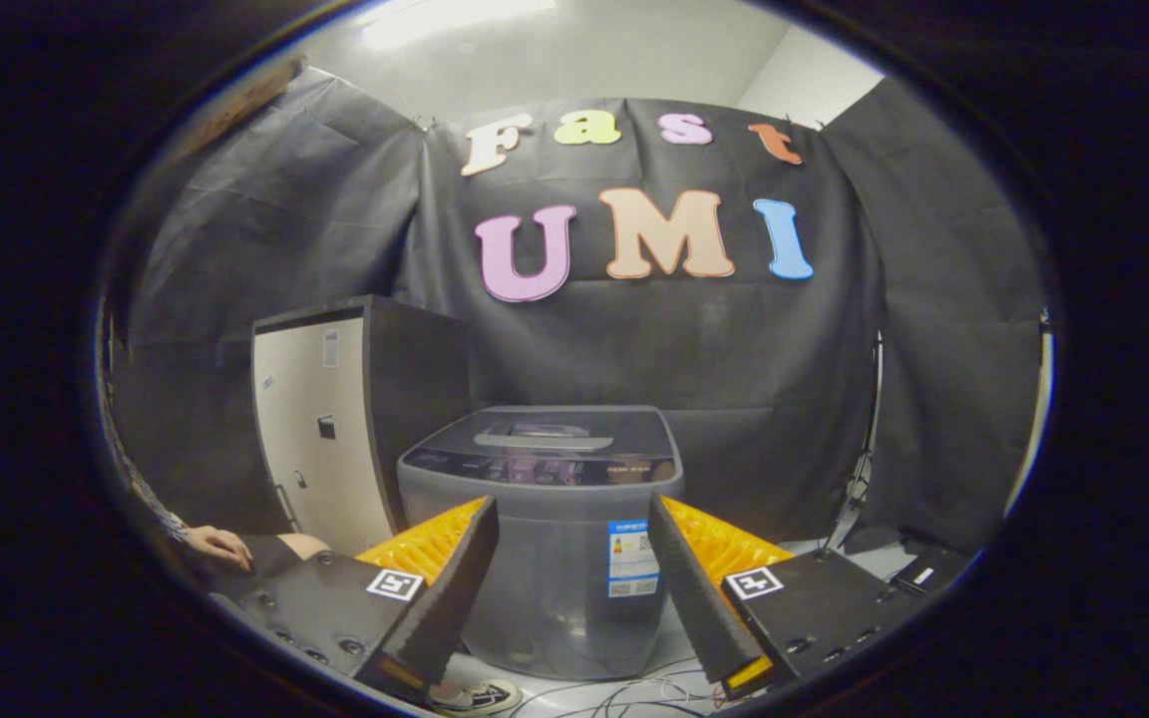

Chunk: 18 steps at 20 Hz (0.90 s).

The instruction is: Put the clothes into the washing machine and then close the washing machine lid.

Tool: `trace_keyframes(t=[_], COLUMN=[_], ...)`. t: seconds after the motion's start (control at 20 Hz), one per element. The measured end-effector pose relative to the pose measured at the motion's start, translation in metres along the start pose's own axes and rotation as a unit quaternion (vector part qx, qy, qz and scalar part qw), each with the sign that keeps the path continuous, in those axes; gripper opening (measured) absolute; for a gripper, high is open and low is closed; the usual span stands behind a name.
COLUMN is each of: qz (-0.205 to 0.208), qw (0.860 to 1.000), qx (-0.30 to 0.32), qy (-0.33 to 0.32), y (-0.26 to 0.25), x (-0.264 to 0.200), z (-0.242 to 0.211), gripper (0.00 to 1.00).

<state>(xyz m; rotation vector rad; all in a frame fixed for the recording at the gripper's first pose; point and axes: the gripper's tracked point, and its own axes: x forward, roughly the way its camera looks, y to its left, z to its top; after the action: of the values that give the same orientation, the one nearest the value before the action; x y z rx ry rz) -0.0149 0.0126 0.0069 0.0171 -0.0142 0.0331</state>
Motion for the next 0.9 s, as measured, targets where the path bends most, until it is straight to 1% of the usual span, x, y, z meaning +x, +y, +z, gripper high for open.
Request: trace_keyframes(t=[0.35,0.45,0.55,0.9], qz=[-0.003,-0.003,0.007,0.005], qw=[1.000,1.000,1.000,1.000], qx=[-0.005,-0.004,-0.003,-0.003], qy=[-0.001,-0.002,0.001,-0.002], y=[0.0031,-0.0060,-0.0013,-0.0015], x=[-0.0002,-0.0011,0.0010,-0.0006], z=[-0.0025,0.0018,-0.0003,0.0024], gripper=[0.95,0.95,0.96,0.95])
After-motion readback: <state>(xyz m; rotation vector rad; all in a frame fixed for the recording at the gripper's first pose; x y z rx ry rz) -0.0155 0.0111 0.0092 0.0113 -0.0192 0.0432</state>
